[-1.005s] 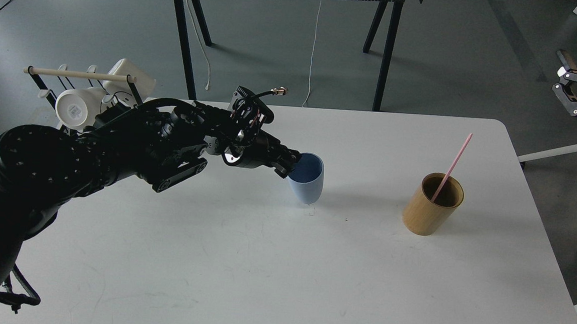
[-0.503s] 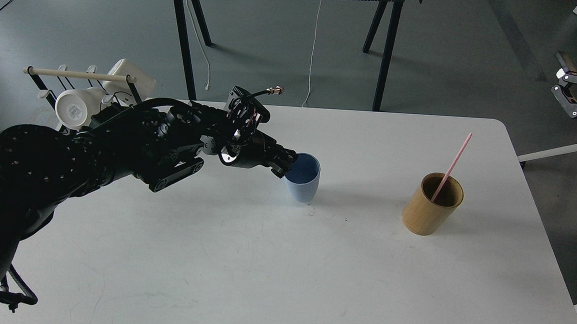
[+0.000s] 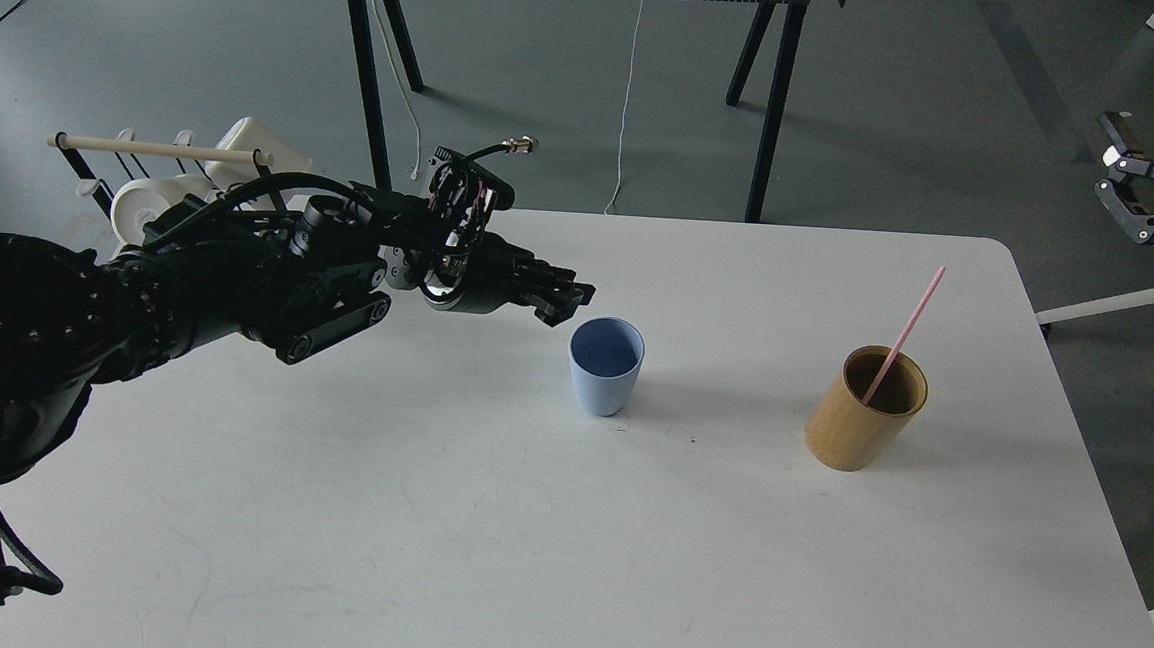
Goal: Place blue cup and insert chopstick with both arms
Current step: 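Open the left gripper and raise it away from the blue cup, then reach the right gripper to the pink straw in the tan cup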
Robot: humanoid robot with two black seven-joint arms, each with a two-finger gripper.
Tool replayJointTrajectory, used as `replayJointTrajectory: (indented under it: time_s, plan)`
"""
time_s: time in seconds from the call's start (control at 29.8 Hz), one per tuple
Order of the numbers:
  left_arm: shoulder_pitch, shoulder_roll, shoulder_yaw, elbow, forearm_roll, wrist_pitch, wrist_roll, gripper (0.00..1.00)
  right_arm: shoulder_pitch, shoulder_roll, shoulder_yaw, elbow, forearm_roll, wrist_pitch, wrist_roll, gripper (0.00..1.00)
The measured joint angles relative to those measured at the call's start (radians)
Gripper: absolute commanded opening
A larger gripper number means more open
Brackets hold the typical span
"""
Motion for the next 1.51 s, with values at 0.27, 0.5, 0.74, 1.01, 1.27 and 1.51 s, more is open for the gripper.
replayJointTrajectory:
  time_s: [0.27,0.5,0.74,1.01,1.27,1.51]
  plan:
    - [0.111,0.094,-0.495,-0.003,-0.220,-0.137,0.000,0.82,0.046,-0.140,0.015,0.002,-0.358,-0.182,0.000,0.99]
    - [0.236,0.166,-0.831,-0.198,-0.438,-0.260,0.000,0.82,0.020,-0.177,-0.084,0.003,-0.743,-0.669,0.000,0.98]
    - [0.354,0.254,-1.051,-0.426,-0.645,-0.324,0.000,0.83,-0.005,-0.146,-0.310,0.022,-0.888,-0.940,0.000,0.98]
    - [0.428,0.289,-1.135,-0.433,-0.701,-0.324,0.000,0.85,-0.006,-0.017,-0.427,-0.004,-1.038,-0.950,0.000,0.98]
    - [0.471,0.292,-1.134,-0.427,-0.700,-0.324,0.000,0.86,0.002,0.200,-0.484,-0.149,-1.045,-0.951,0.000,0.95]
    - [0.479,0.291,-1.131,-0.424,-0.699,-0.324,0.000,0.87,0.019,0.291,-0.495,-0.178,-1.046,-0.951,0.000,0.93]
